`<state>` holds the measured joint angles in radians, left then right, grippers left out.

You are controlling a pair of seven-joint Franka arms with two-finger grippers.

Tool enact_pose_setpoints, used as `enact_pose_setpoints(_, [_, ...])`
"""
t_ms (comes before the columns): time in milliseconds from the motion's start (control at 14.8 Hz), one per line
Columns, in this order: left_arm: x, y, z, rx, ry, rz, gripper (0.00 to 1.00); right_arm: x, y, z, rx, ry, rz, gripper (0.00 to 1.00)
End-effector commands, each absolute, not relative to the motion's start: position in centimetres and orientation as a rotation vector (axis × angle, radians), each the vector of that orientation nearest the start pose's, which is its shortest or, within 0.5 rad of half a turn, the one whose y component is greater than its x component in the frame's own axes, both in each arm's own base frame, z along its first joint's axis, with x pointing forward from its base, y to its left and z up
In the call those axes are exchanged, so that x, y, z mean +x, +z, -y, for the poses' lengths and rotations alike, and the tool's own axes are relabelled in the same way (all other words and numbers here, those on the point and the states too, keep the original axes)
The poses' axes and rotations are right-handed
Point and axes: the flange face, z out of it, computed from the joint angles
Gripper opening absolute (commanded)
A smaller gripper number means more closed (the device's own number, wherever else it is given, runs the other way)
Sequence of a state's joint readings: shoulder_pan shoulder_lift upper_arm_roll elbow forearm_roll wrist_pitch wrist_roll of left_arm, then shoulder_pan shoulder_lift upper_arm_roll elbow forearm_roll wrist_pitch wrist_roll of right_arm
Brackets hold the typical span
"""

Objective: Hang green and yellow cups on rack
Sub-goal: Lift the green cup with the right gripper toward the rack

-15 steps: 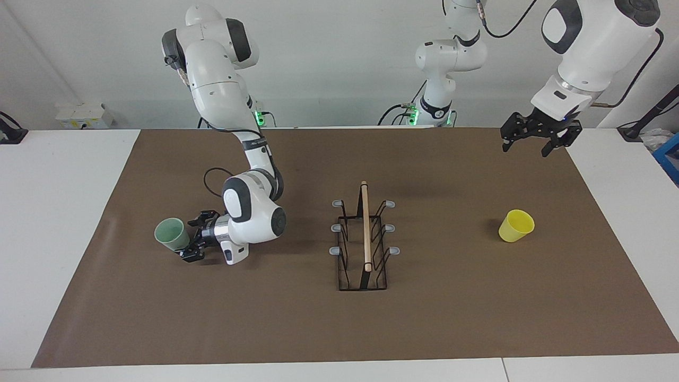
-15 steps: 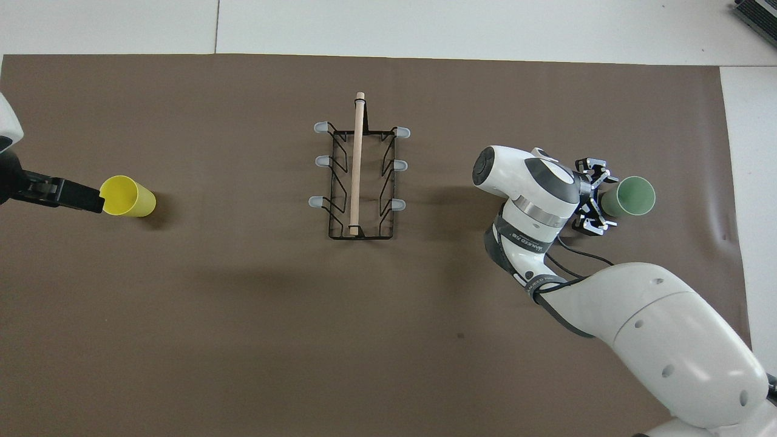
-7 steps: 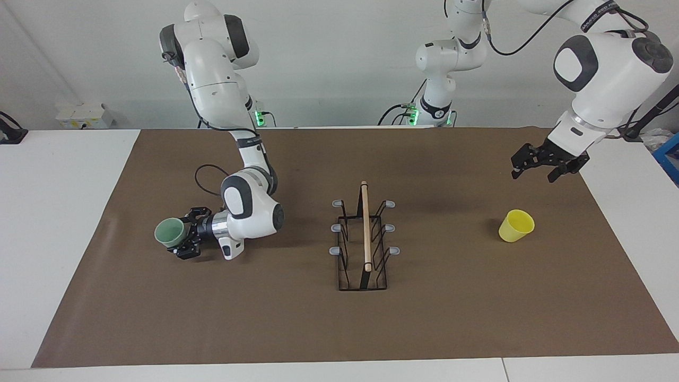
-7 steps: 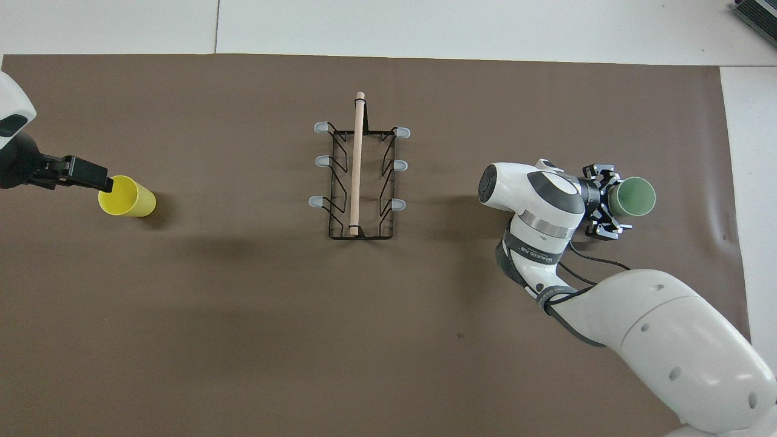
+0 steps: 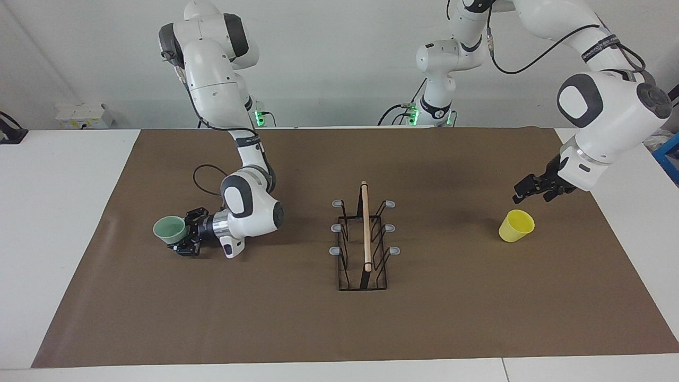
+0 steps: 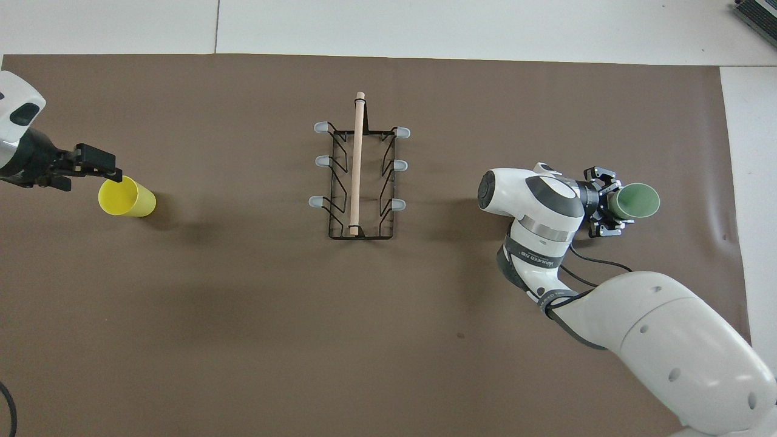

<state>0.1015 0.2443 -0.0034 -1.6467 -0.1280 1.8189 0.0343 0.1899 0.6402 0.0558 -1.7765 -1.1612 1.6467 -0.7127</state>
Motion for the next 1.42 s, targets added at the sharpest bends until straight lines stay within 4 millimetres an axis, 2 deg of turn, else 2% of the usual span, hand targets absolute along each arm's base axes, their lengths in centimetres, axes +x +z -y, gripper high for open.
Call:
enact_pose_setpoints(0, [65.1, 44.1, -6.7, -3.270, 0.146, 0.370, 1.00, 60.7, 22.2, -6.0, 1.496, -0.981, -1.431, 0.00])
enact_pose_setpoints(135, [66.4, 41.5, -8.1, -3.238, 0.199, 0.518, 1.00, 61.6, 24.4, -7.7, 1.678, -0.881, -1.383, 0.00])
enact_pose_setpoints(203, [66.9, 40.3, -8.8, -3.232, 0.208, 0.546, 1.00, 62.4, 25.9, -8.4, 1.784, -0.840, -1.364, 0.00])
enact_pose_setpoints(270, [67.3, 39.4, -10.2, -3.233, 0.212, 0.647, 1.00, 63.0, 27.8, -9.0, 1.887, -0.805, -1.346, 0.00])
enact_pose_setpoints(338, [67.8, 38.5, -10.5, -3.231, 0.225, 0.751, 1.00, 63.2, 29.2, -9.6, 1.970, -0.780, -1.345, 0.00])
enact_pose_setpoints(540, [67.9, 37.5, -13.5, -3.227, 0.223, 1.153, 1.00, 63.0, 32.3, -10.6, 2.125, -0.698, -1.343, 0.00])
enact_pose_setpoints(608, [67.6, 37.2, -14.7, -3.208, 0.237, 1.279, 1.00, 62.8, 33.4, -11.0, 2.215, -0.653, -1.329, 0.00])
enact_pose_setpoints(743, [66.9, 35.9, -15.5, -3.133, 0.270, 1.481, 1.00, 62.6, 35.8, -12.0, 2.372, -0.527, -1.328, 0.00])
enact_pose_setpoints(945, [65.4, 35.0, -17.8, -3.062, 0.294, 1.762, 1.00, 63.0, 38.8, -12.5, 2.527, -0.355, -1.323, 0.00])
enact_pose_setpoints(1148, [61.6, 34.0, -22.0, -2.977, 0.402, 2.098, 1.00, 63.3, 40.8, -12.9, 2.709, -0.196, -1.298, 0.00])
enact_pose_setpoints(1283, [59.7, 32.9, -21.7, -2.940, 0.490, 2.290, 1.00, 63.4, 43.0, -14.1, 2.839, -0.027, -1.280, 0.00])
enact_pose_setpoints(1350, [59.2, 32.5, -21.5, -2.927, 0.514, 2.310, 1.00, 63.3, 43.9, -14.4, 2.889, 0.026, -1.271, 0.00])
